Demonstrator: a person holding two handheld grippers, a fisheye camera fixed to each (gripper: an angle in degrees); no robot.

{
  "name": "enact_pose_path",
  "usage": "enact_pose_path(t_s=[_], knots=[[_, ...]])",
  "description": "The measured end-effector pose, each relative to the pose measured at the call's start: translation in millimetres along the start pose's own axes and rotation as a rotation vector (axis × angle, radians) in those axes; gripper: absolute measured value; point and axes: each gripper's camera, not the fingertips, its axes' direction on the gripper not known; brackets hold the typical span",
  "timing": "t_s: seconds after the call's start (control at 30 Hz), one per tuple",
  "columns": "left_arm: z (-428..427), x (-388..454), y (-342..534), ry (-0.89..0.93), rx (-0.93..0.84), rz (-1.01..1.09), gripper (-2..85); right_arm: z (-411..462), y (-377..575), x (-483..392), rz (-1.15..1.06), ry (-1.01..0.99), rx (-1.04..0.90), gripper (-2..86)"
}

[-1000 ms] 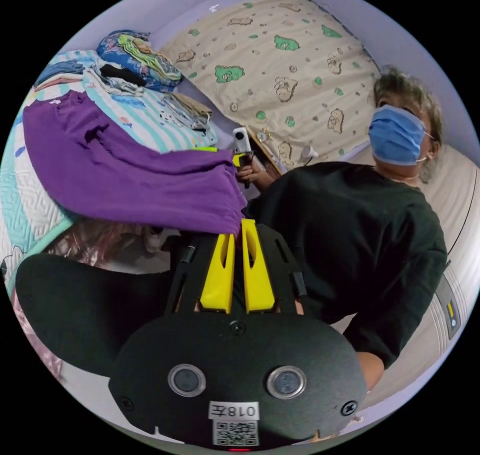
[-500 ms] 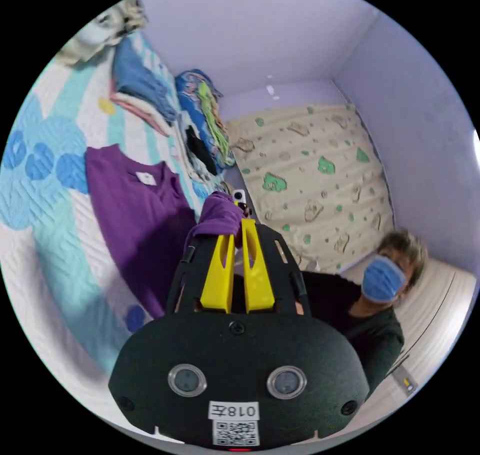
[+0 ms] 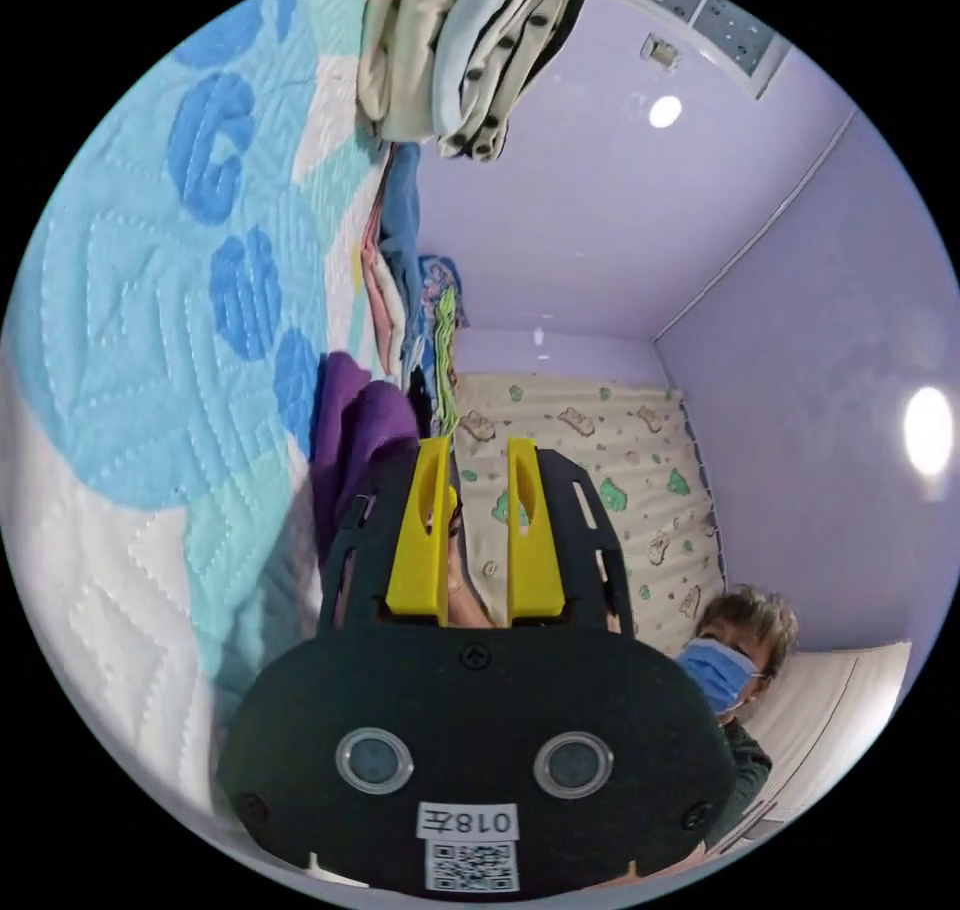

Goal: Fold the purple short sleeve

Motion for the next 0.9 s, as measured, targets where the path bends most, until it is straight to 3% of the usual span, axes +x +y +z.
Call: enact_pose_path(t_s=[0.1, 0.23, 0.27, 0.33, 0.4, 0.5, 0.67, 0.9], knots=[[-10.3, -4.2, -2.4, -0.011, 0.172, -0.001, 7.8, -4.2, -9.1, 1.2, 0.032, -0.014, 0.153, 8.7], [-10.9, 9.6, 1.3, -0.029, 0.200, 0.107, 7.2, -10.6, -10.4, -18.1, -0.056, 0.022, 0.234, 8.7], [-7.9, 20.4, 2.4, -0.079, 0.155, 0.161, 7.7, -10.4, -10.0, -24.8, -0.083, 0.066, 0.218, 8.9], [-1.7, 42.2, 5.7, -0.237, 0.081, 0.253, 9.5, -4.5, -7.7, -50.0, -0.170, 0.337, 0.120, 10.8], [14.4, 70.0, 12.1, -0.520, -0.005, 0.389, 11.6, 3.3, -5.3, -62.7, -0.229, 0.517, 0.066, 11.9], [47.1, 76.4, 9.7, -0.686, -0.125, 0.443, 13.4, 22.0, -9.6, -67.8, -0.276, 0.630, -0.016, 13.2], [91.0, 53.4, -6.3, -0.770, -0.197, 0.348, 12.3, 48.6, -18.4, -62.7, -0.282, 0.637, -0.039, 13.1], [101.3, 61.5, -11.1, -0.780, -0.189, 0.328, 12.9, 46.9, -17.5, -61.9, -0.251, 0.492, -0.120, 12.5]])
